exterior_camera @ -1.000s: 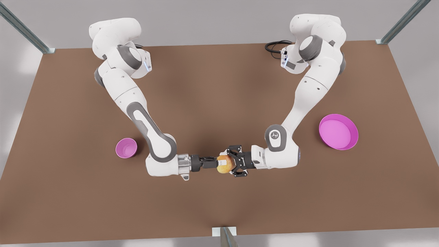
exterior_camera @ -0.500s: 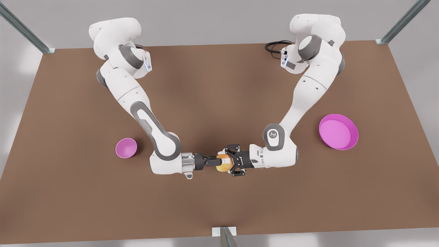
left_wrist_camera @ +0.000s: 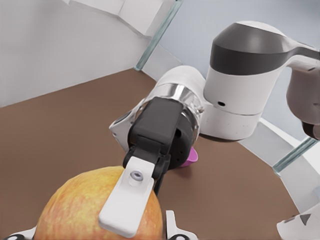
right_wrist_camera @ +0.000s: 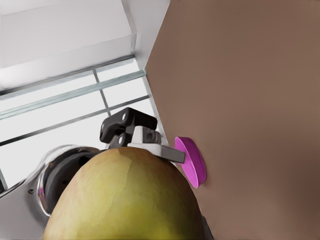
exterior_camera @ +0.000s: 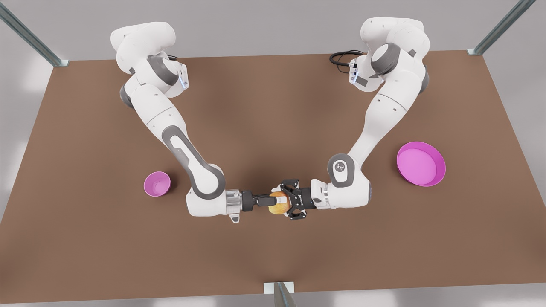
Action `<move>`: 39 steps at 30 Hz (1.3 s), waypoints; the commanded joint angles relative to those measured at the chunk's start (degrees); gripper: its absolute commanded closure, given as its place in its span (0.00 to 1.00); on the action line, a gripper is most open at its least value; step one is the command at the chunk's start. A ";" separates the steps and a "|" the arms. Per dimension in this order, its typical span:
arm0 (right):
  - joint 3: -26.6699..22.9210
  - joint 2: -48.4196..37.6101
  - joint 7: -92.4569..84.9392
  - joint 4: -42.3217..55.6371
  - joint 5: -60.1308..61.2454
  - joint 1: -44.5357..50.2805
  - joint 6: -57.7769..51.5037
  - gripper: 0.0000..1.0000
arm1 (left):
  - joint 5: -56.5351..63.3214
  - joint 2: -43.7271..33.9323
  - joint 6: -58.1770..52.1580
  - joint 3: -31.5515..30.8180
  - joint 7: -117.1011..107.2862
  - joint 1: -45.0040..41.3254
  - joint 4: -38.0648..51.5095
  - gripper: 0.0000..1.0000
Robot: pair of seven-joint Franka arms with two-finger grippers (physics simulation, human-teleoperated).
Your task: Use the left arm to pick up the apple from the plate, transfer it to the gripper of the right arm, and then use the right arm to place it into the bowl
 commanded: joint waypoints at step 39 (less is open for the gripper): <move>-0.24 -24.61 -8.16 -27.49 -78.48 -36.45 -27.83 0.19 | 46.79 -39.64 -56.82 38.34 -84.92 -8.06 -10.52 0.00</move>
